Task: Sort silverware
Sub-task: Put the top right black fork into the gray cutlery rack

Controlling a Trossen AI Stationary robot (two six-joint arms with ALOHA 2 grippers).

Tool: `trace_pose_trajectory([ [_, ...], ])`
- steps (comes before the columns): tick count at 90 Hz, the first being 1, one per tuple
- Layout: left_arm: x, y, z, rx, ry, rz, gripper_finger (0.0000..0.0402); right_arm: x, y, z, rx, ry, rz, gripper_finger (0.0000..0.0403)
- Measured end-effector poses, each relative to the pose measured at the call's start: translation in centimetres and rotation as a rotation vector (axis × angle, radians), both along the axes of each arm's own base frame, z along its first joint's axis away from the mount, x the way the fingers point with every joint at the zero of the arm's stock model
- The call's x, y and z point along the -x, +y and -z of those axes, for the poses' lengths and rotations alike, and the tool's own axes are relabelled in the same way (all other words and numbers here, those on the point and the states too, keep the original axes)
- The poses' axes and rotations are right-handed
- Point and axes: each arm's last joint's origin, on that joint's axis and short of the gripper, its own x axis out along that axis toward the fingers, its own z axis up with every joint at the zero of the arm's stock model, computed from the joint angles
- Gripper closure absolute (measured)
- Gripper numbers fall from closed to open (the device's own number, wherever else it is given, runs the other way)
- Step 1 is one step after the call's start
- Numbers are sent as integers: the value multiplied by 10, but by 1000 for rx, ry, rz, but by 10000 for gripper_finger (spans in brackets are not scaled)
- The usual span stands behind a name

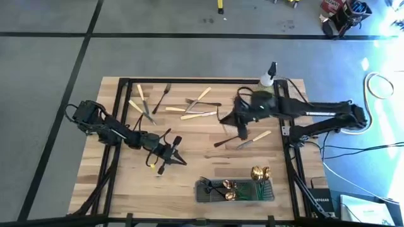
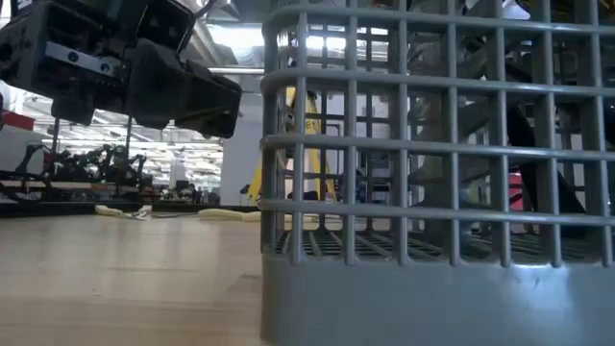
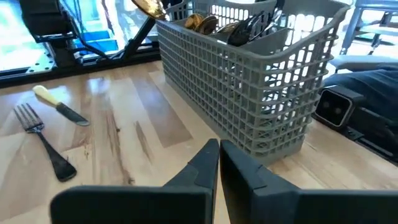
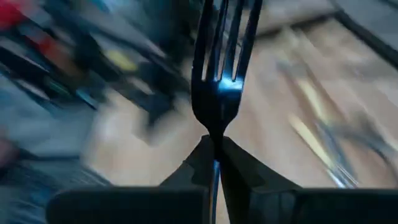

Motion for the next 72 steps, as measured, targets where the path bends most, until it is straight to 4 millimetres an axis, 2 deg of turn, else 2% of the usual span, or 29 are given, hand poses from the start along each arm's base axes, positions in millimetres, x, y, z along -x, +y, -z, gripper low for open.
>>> trace_pose_trajectory([
  [6,0,0,0,0,-1,7,402,-2,24,-10,-24,-102,-47,402],
  [17,0,0,0,-9,-9,10,402,-6,67,-16,-9,-224,-102,402],
  [34,0,0,-2,-7,-23,13,402,-11,118,-2,30,-230,-56,402],
  [50,0,-1,-1,5,-16,45,402,-22,150,25,-21,-156,-83,402],
  [72,0,-2,-2,14,-13,54,402,-27,173,49,-78,-62,-126,402],
])
